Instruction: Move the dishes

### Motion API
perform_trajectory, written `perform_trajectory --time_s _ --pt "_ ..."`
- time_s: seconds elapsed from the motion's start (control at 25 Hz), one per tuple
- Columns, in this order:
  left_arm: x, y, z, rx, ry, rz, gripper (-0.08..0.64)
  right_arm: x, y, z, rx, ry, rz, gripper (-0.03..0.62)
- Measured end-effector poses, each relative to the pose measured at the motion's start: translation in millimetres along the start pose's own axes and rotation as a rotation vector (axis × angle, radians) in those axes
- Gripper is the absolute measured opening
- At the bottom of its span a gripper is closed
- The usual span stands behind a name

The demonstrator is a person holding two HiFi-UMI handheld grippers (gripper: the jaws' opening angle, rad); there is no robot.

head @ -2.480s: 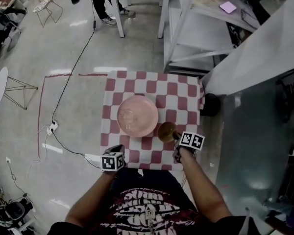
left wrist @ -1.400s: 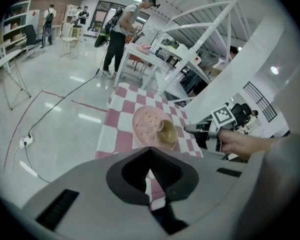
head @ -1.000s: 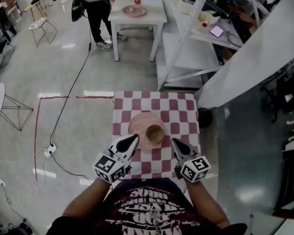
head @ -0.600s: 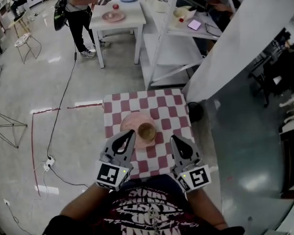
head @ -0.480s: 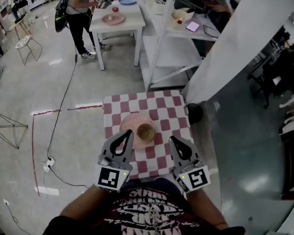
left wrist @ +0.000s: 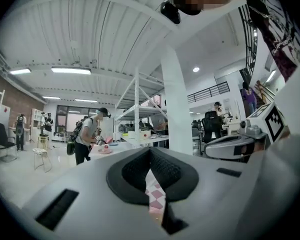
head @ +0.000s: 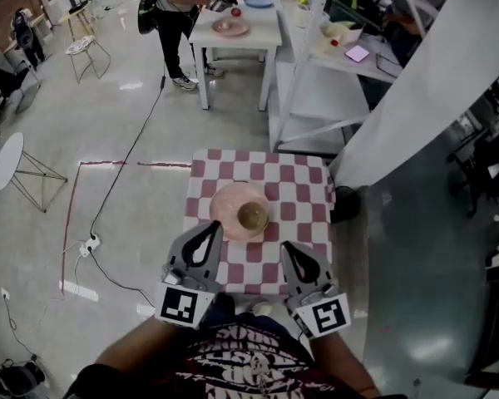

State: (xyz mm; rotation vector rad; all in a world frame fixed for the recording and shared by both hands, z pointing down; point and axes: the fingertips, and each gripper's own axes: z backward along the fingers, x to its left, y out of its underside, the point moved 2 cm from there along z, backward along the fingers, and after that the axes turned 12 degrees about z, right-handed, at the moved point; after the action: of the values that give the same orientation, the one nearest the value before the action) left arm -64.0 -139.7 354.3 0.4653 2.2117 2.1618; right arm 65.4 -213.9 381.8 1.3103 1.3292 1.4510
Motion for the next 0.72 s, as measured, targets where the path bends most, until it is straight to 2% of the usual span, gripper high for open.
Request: perform_trajectory --time_s 0.2,0.4,0.6,0.72 --pt "-17.6 -0.2 25.6 0.016 -0.080 -0.058 0.029 -1.5 14.6 11.8 -0.017 -0.059 -0.045 0.034" --pt "-20.7 7.0 44.2 0.031 -0.133 -0.089 0.029 3.1 14.6 12.2 -0.039 -0.100 -0.028 0.034" --pt "-15.4 6.2 31.2 0.013 -0.076 -0.077 0.029 2.9 11.8 4.1 -0.026 -0.076 -0.001 0.034" --pt "0.7 6.6 21.4 0.003 -0.022 -0.059 0.029 7.3 10.3 -9.7 -0.007 -0.031 0.010 0.034"
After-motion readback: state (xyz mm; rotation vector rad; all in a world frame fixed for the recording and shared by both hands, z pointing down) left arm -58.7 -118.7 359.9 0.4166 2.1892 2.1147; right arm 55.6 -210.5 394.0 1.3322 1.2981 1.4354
